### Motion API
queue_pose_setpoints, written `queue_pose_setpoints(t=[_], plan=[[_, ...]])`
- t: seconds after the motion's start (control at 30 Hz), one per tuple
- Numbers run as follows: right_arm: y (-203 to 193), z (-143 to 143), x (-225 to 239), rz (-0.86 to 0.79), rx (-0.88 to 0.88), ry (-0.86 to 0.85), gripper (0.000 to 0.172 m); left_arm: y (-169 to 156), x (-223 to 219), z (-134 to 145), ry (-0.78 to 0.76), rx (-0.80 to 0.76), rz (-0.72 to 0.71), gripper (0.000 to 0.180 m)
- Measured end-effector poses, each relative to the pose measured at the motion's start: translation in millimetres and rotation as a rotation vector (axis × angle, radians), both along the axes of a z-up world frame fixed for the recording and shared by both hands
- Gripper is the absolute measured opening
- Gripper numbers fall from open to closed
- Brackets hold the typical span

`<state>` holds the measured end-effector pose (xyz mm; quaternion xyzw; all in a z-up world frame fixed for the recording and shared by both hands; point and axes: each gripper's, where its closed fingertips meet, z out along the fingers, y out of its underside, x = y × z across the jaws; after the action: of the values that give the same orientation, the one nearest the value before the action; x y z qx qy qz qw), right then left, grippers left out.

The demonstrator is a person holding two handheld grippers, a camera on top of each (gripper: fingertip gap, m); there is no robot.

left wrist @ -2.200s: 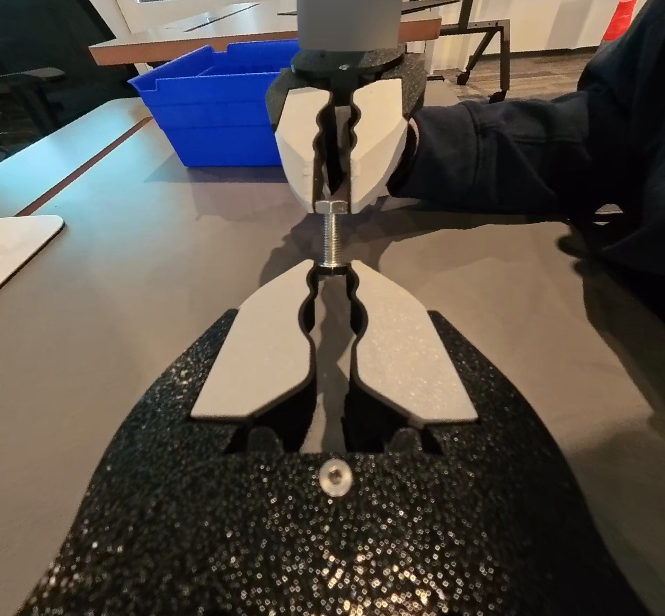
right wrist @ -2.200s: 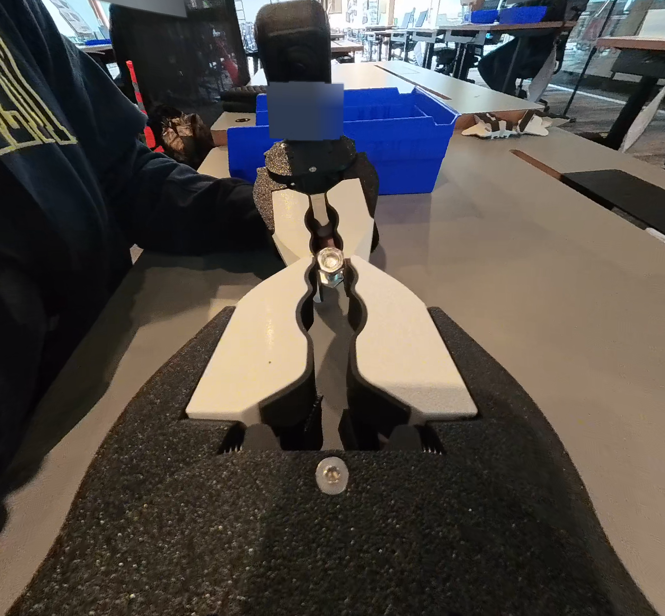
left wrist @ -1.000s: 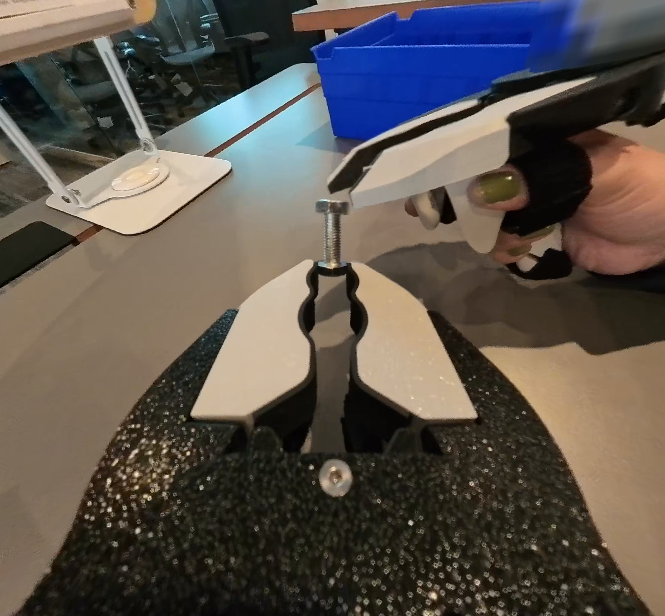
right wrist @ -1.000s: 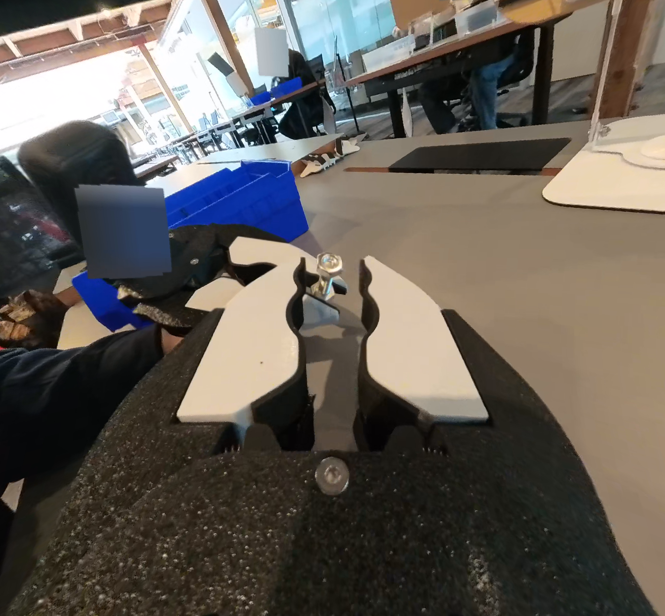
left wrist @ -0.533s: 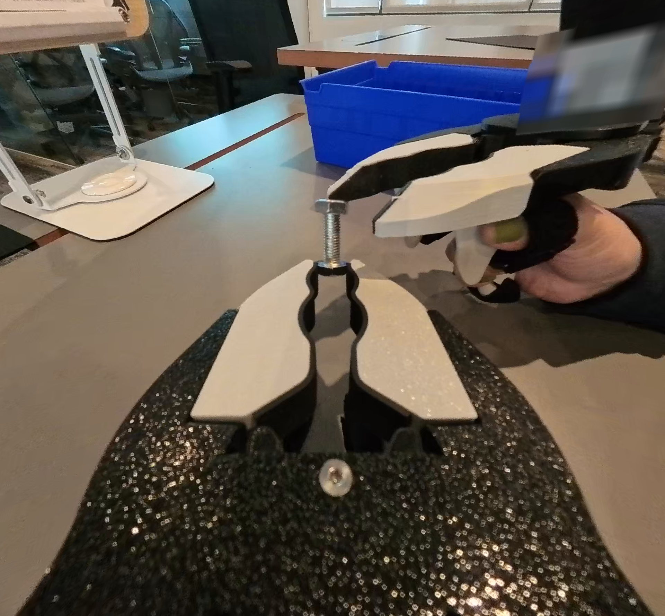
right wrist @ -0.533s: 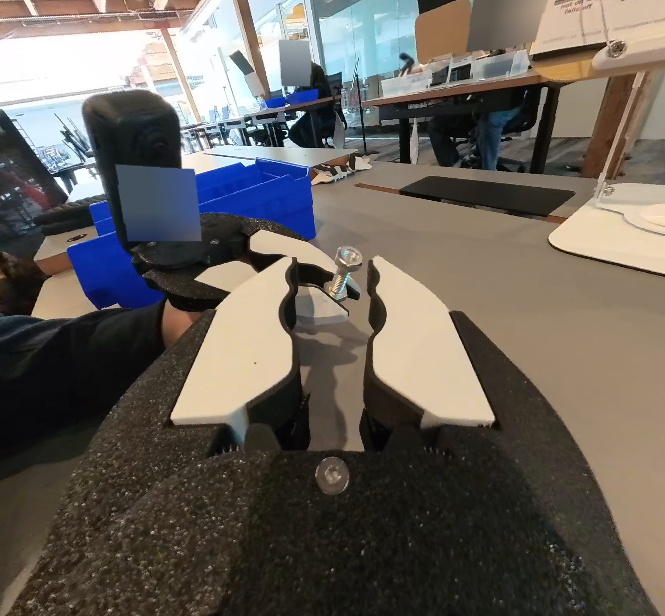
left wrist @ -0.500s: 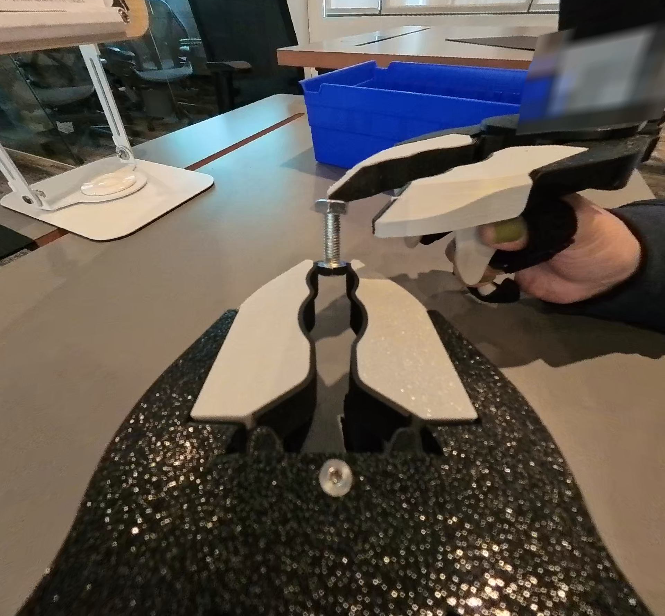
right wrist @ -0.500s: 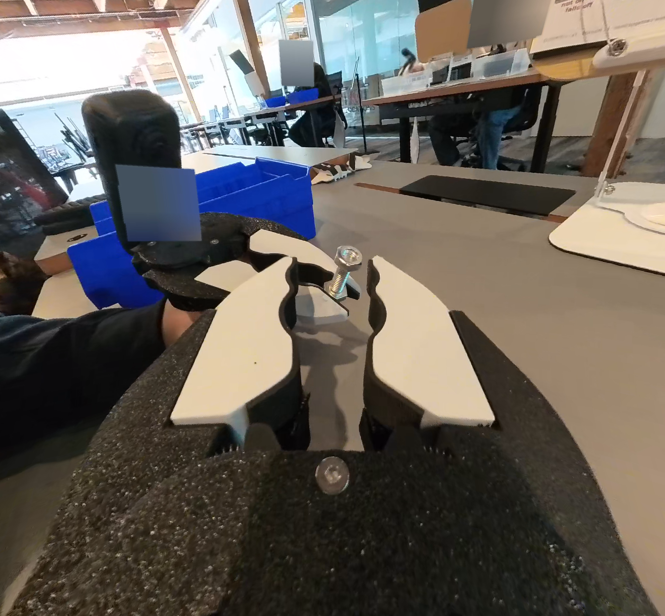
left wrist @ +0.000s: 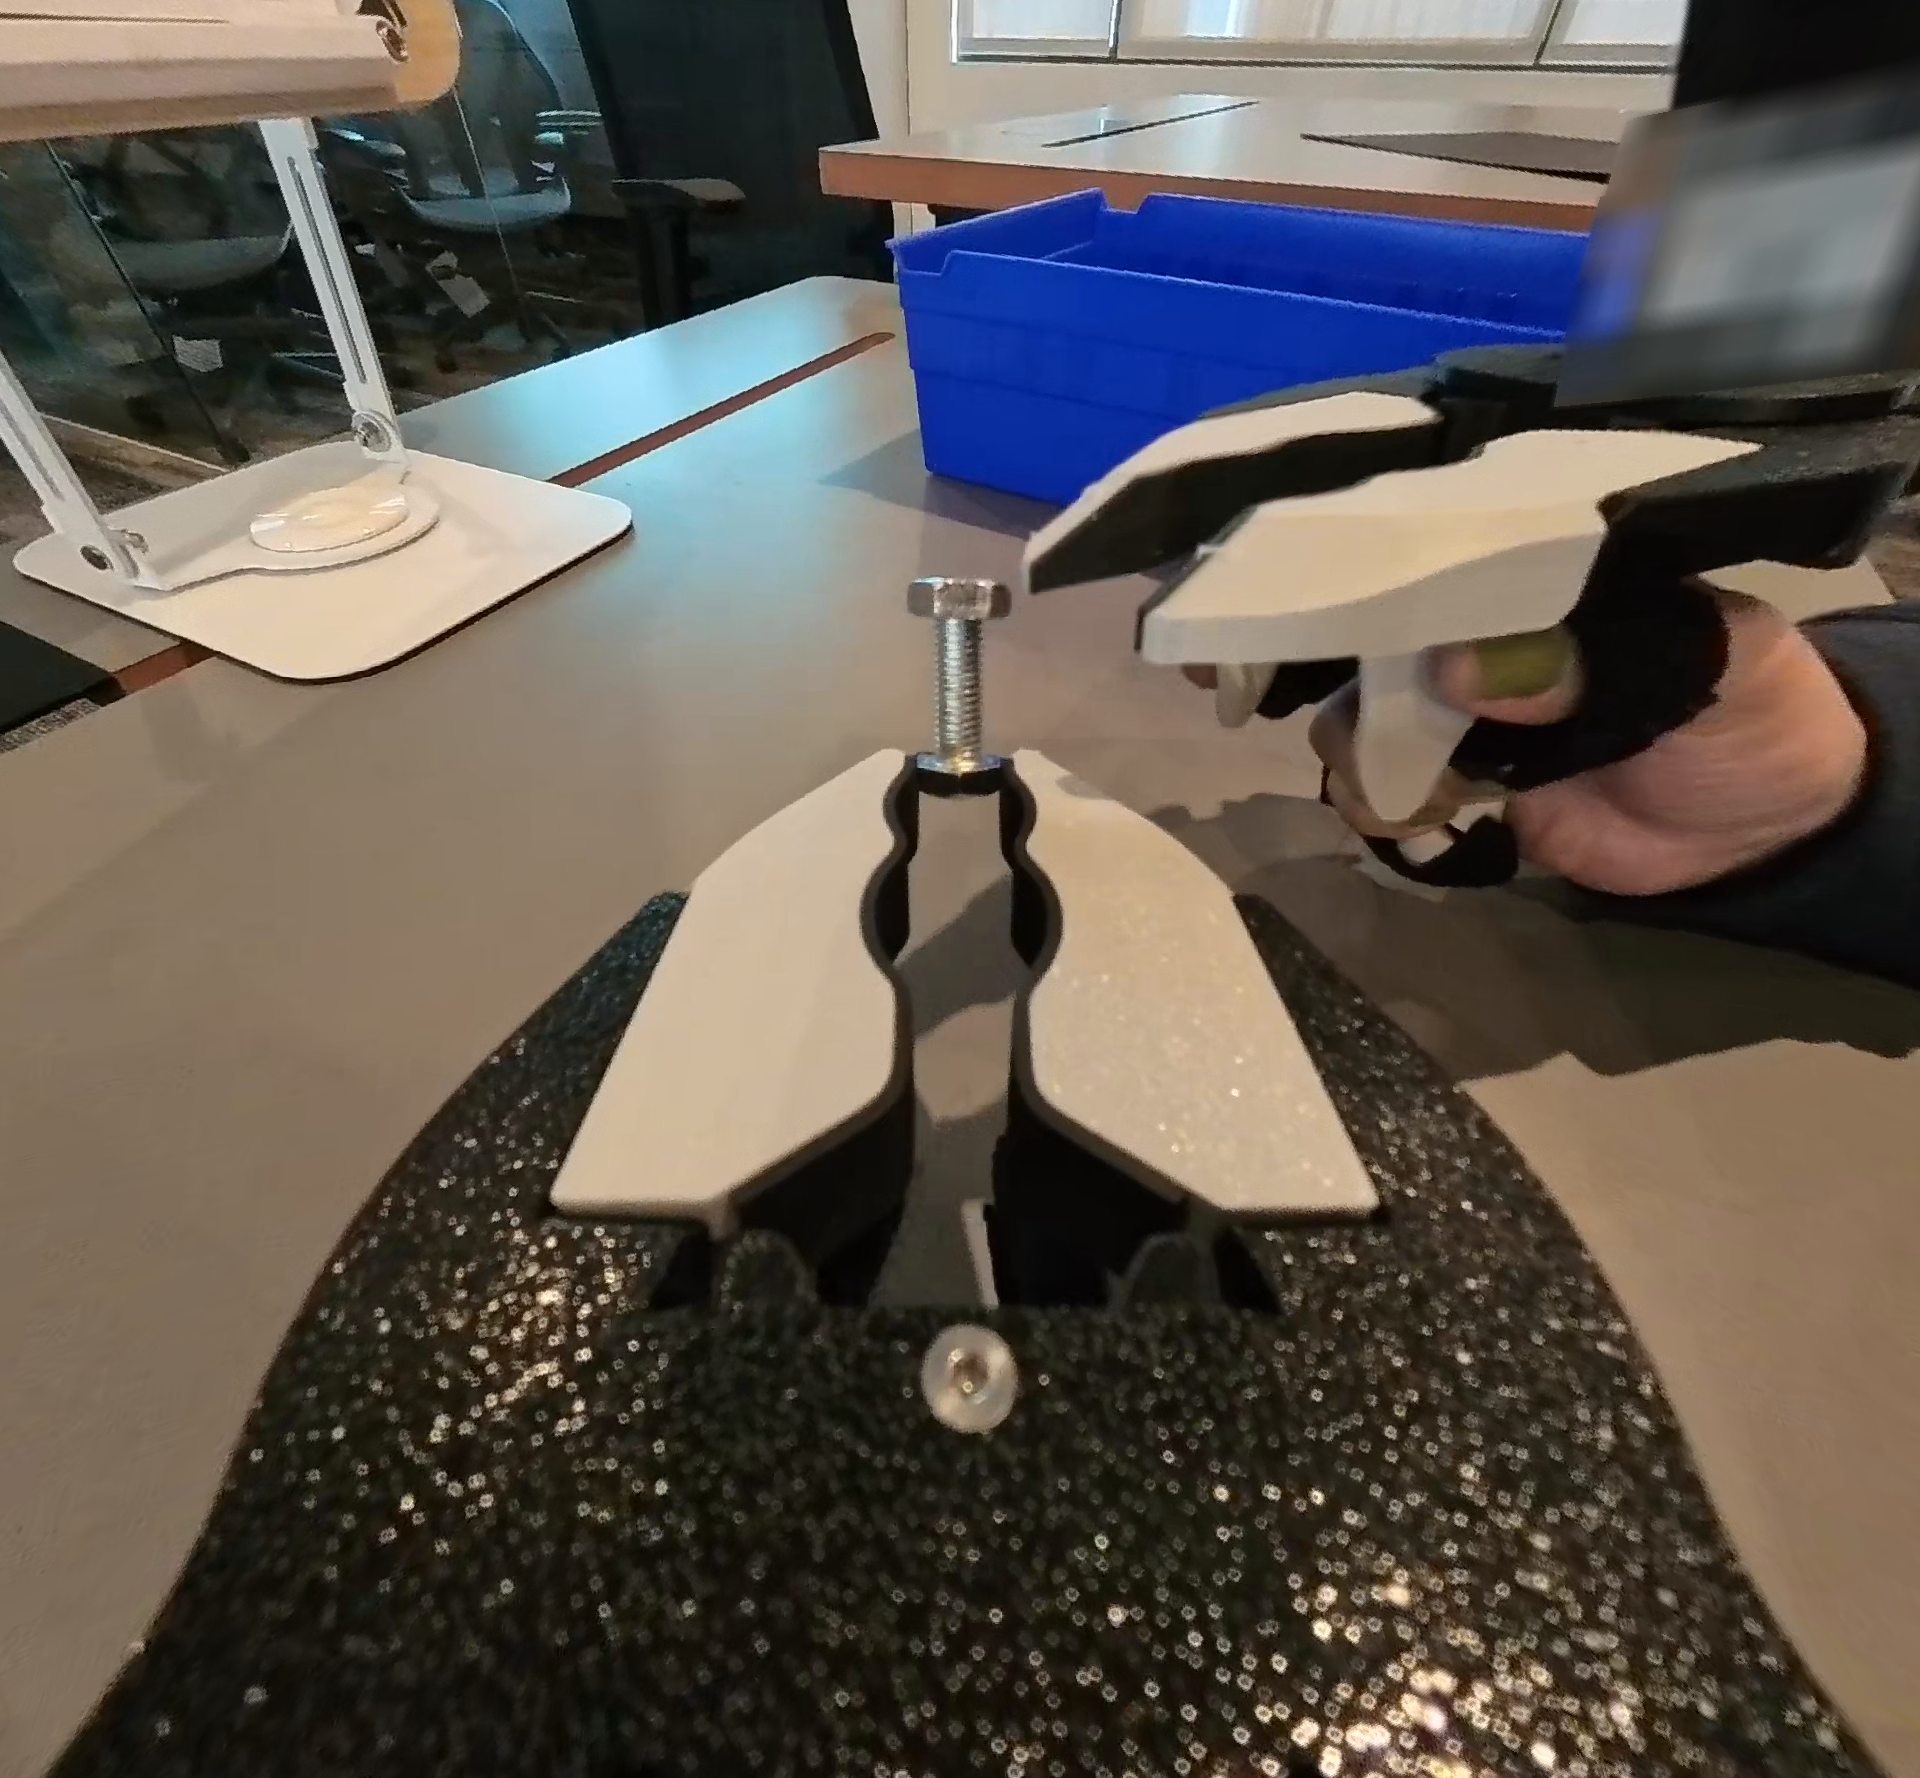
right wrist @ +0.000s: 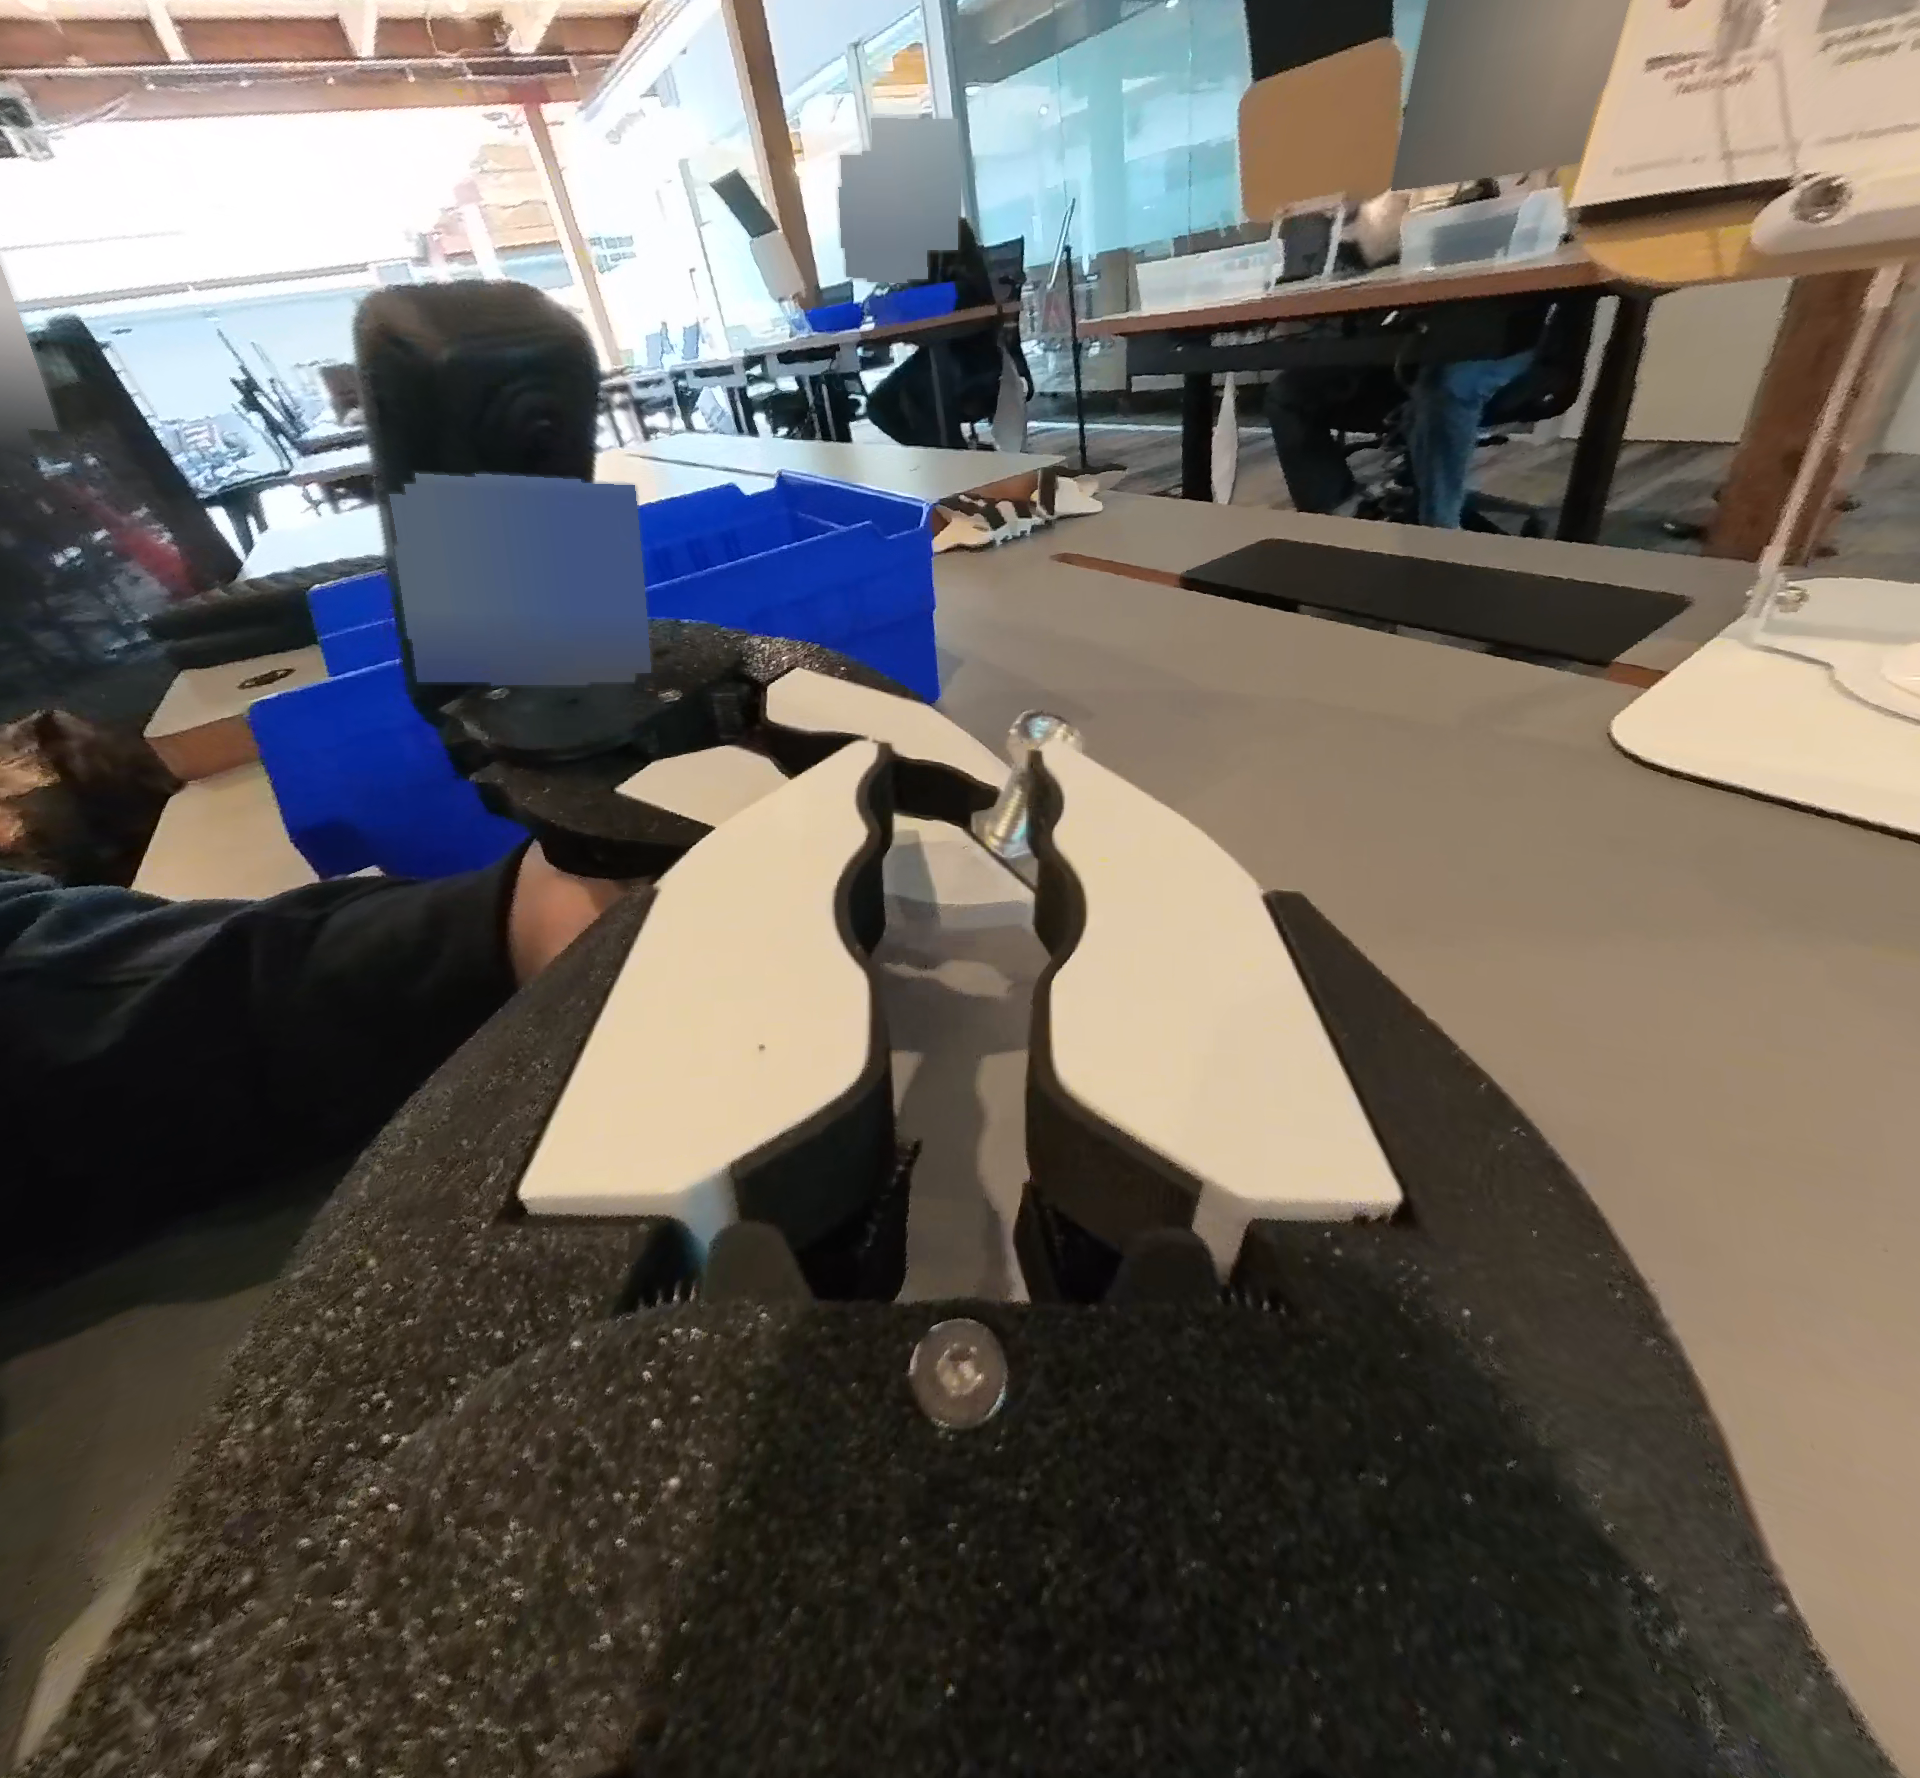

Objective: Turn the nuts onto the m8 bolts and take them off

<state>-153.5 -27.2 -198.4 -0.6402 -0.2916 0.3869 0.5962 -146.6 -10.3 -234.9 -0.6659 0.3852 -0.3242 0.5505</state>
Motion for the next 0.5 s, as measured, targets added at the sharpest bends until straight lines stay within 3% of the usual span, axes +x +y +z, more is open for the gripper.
queue_pose_setpoints(t=[0.33, 0.5], plan=[[4.6, -4.8, 0.3, -0.015, -0.029, -0.001, 0.032, -6.4, 5.5, -0.5, 0.013, 0.017, -0.046, 0.014], [-0.9, -2.0, -2.0, 0.022, -0.021, 0.007, 0.022, 0.1, -1.7, 1.2, -0.011, 0.000, 0.001, 0.014]])
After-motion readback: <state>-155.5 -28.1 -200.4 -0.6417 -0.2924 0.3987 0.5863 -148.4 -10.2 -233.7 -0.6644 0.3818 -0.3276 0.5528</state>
